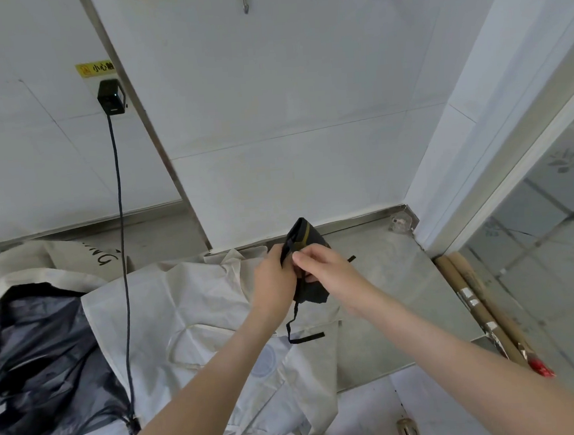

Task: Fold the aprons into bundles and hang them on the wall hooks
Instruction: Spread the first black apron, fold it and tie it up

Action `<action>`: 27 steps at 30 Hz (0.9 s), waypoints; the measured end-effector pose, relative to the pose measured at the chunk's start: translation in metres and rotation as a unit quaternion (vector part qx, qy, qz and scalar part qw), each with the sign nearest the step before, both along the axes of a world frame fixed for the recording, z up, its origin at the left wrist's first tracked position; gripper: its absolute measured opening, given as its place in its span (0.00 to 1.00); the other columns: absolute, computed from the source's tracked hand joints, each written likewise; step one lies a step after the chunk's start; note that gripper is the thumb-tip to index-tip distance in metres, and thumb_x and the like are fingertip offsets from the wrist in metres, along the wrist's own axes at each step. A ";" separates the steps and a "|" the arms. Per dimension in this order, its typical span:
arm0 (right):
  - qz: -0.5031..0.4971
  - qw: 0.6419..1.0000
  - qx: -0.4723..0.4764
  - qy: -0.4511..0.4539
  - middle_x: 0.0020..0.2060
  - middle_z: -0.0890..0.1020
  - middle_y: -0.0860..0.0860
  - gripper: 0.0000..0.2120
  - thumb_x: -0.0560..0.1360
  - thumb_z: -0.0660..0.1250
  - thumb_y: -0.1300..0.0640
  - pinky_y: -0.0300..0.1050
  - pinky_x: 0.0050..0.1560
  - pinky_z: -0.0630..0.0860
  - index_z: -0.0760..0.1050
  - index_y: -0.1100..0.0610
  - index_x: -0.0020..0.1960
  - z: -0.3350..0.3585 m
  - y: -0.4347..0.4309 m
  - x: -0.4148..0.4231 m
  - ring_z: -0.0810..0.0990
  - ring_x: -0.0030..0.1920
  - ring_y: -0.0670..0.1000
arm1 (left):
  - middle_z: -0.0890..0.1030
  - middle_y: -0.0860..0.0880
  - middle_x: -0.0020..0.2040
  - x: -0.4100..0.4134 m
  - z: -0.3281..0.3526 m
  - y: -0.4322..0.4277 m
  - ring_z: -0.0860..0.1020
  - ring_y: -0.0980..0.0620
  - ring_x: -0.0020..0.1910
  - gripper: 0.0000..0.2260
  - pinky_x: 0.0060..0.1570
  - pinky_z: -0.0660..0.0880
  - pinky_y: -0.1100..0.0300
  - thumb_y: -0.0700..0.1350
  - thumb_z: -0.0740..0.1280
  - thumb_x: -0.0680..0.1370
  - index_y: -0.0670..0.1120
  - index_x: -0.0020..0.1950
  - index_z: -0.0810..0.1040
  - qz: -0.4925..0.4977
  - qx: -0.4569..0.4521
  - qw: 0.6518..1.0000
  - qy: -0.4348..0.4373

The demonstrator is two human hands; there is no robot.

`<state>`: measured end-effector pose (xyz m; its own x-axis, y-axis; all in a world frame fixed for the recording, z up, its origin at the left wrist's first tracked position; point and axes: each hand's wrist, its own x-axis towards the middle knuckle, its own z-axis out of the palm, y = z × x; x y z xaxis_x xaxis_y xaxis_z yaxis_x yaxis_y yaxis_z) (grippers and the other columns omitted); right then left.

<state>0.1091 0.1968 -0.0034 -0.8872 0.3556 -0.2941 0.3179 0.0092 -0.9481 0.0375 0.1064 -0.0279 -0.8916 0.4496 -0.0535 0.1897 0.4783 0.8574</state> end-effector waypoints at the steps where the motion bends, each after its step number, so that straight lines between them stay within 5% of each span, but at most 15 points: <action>1: -0.003 1.000 -0.001 0.006 0.41 0.80 0.50 0.09 0.80 0.62 0.55 0.43 0.53 0.75 0.75 0.55 0.43 0.000 0.000 0.001 0.78 0.45 0.48 | 0.74 0.49 0.37 -0.002 0.001 0.000 0.71 0.52 0.36 0.11 0.32 0.65 0.67 0.39 0.58 0.79 0.47 0.37 0.70 0.005 0.014 1.000 0.001; 4: 0.018 0.999 -0.043 0.020 0.34 0.80 0.53 0.10 0.81 0.59 0.59 0.44 0.42 0.77 0.72 0.58 0.42 0.002 0.003 0.006 0.78 0.34 0.51 | 0.75 0.50 0.42 -0.008 0.003 -0.002 0.72 0.55 0.43 0.08 0.37 0.65 0.70 0.41 0.60 0.79 0.46 0.41 0.74 -0.001 0.022 1.000 -0.005; 8: 0.046 0.999 0.006 -0.010 0.24 0.71 0.49 0.11 0.83 0.56 0.57 0.39 0.26 0.61 0.71 0.58 0.44 0.000 0.016 0.014 0.63 0.21 0.47 | 0.81 0.50 0.44 -0.014 0.002 -0.007 0.78 0.51 0.46 0.08 0.48 0.73 0.64 0.46 0.61 0.81 0.45 0.49 0.77 0.045 0.085 0.987 -0.126; 11: 0.041 0.996 0.064 -0.049 0.22 0.68 0.45 0.12 0.82 0.58 0.56 0.34 0.25 0.58 0.73 0.56 0.42 -0.011 0.034 0.020 0.62 0.23 0.44 | 0.83 0.45 0.50 -0.019 0.007 -0.012 0.80 0.45 0.52 0.08 0.55 0.77 0.49 0.46 0.62 0.81 0.44 0.52 0.79 0.078 0.177 0.948 -0.251; 22: -0.056 0.992 0.101 -0.055 0.28 0.70 0.48 0.06 0.80 0.63 0.58 0.34 0.32 0.62 0.74 0.55 0.43 -0.030 0.072 0.029 0.66 0.30 0.44 | 0.85 0.49 0.41 -0.025 0.016 -0.028 0.84 0.53 0.38 0.08 0.36 0.80 0.62 0.40 0.59 0.82 0.45 0.51 0.78 0.086 0.343 0.818 -0.453; 25: -0.063 0.995 0.067 -0.030 0.35 0.74 0.48 0.04 0.81 0.61 0.57 0.37 0.34 0.62 0.72 0.50 0.52 -0.031 0.070 0.031 0.67 0.32 0.44 | 0.85 0.48 0.40 -0.026 0.014 -0.030 0.84 0.53 0.36 0.07 0.33 0.80 0.62 0.39 0.61 0.81 0.44 0.49 0.78 0.113 0.372 0.785 -0.482; 27: -0.059 0.998 0.020 -0.023 0.42 0.74 0.45 0.11 0.81 0.59 0.54 0.38 0.33 0.61 0.66 0.45 0.62 -0.033 0.065 0.031 0.65 0.33 0.46 | 0.84 0.46 0.42 -0.026 0.012 -0.031 0.84 0.51 0.38 0.07 0.35 0.81 0.61 0.39 0.61 0.81 0.43 0.49 0.78 0.112 0.392 0.771 -0.488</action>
